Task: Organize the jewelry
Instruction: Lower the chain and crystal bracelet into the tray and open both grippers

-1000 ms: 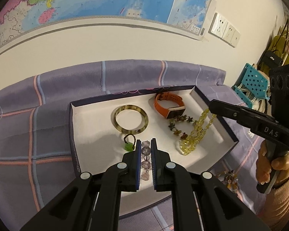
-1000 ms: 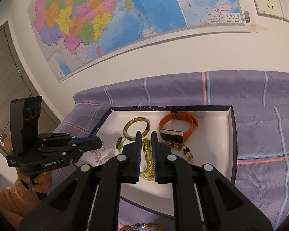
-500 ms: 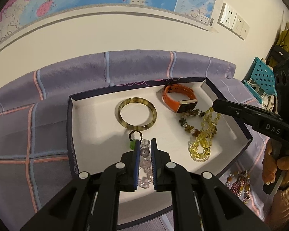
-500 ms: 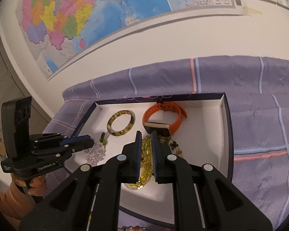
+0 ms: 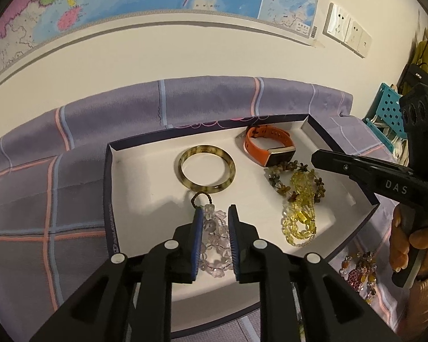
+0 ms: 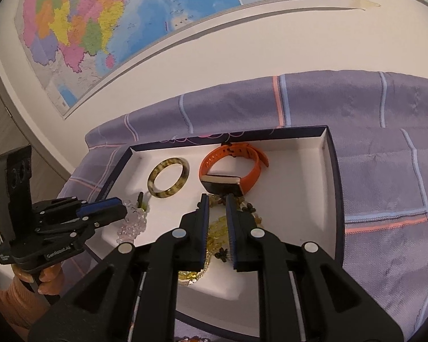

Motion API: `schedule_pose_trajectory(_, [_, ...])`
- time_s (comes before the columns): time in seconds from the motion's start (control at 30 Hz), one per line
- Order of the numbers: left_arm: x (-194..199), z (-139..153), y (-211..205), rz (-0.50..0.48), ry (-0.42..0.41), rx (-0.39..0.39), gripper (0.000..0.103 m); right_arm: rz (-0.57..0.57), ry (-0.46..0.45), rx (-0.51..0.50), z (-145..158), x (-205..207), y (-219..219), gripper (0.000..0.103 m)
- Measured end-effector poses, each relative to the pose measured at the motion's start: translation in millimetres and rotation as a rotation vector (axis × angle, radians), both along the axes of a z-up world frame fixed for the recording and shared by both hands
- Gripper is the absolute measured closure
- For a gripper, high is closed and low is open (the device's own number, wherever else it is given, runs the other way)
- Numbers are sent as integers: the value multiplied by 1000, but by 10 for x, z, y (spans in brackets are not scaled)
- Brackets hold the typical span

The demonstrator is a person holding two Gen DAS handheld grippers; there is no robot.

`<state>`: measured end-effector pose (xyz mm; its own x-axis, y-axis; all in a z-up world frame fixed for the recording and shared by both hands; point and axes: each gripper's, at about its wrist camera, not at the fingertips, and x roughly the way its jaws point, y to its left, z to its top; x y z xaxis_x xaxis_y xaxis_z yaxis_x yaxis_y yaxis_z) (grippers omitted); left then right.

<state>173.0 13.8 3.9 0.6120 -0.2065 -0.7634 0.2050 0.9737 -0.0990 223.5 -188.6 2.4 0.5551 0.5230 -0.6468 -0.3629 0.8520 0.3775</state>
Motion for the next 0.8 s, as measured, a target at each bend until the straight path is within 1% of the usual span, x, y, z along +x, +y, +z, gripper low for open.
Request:
schedule_pose_trajectory(0.1, [-28,15,-4,2,-12,7,78,-2,2,-3,-9,-3,0,88])
schedule_pose_trajectory(0.17, [-51,28,-5,9,-23,16,70,-6,-1,-5,-4,-14,-4,80])
schedule_pose_trajectory(0.2, [-60,34,-4,12,-27,19,61,-12,-2,-6,-1,-22,-11,71])
schedule_pose_trajectory(0.23, [-77,44,1,19,-34,22,53,-20,-3,-4,4,-30,-26,64])
schedule_pose_trajectory(0.33, [-131,80,22,30,-54,22,49,-32,-11,11,33,-70,-82,64])
schedule_pose_trajectory(0.4, [-182,120,48,42,-72,19,45,-33,-20,21,71,-124,-123,64])
schedule_pose_trajectory(0.53, [-346,222,89,44,-117,18,44,-1,-67,21,221,-362,-177,63])
schedule_pose_trajectory(0.67, [-616,307,60,-4,-166,17,44,53,-120,-8,361,-713,-217,63])
schedule_pose_trajectory(0.8, [-856,329,0,-61,-191,12,43,105,-134,-72,348,-1057,-235,63])
